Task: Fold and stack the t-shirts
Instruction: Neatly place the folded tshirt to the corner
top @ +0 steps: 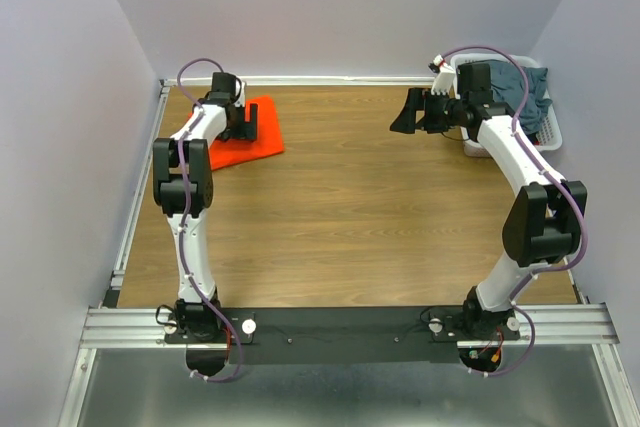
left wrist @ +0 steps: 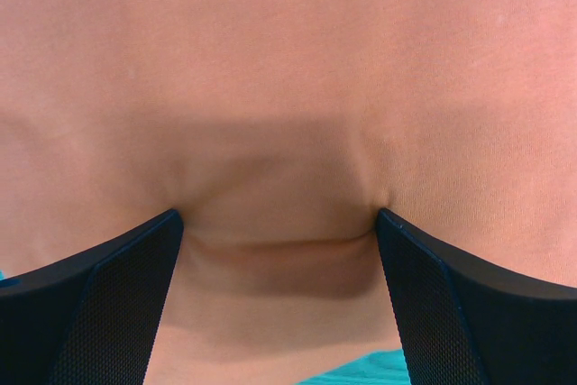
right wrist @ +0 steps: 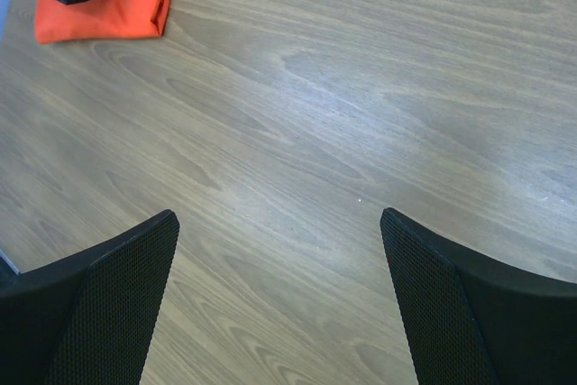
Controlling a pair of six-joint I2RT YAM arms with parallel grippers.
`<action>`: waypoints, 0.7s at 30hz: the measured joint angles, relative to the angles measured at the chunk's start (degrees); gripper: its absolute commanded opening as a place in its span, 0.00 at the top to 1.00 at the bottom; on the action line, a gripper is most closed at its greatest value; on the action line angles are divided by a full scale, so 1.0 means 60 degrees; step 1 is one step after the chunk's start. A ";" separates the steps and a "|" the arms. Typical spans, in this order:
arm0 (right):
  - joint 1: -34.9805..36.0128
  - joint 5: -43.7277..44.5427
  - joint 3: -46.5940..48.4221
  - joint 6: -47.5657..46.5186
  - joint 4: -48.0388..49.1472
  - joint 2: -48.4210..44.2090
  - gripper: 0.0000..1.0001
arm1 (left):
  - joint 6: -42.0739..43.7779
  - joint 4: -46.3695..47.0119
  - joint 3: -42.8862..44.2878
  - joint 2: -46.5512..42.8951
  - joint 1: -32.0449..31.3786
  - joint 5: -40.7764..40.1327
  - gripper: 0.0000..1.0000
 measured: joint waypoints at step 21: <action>-0.0004 -0.0004 0.0022 -0.0204 -0.0066 0.0022 0.00 | 0.1639 -0.1537 0.2098 0.1078 0.0809 0.0623 0.04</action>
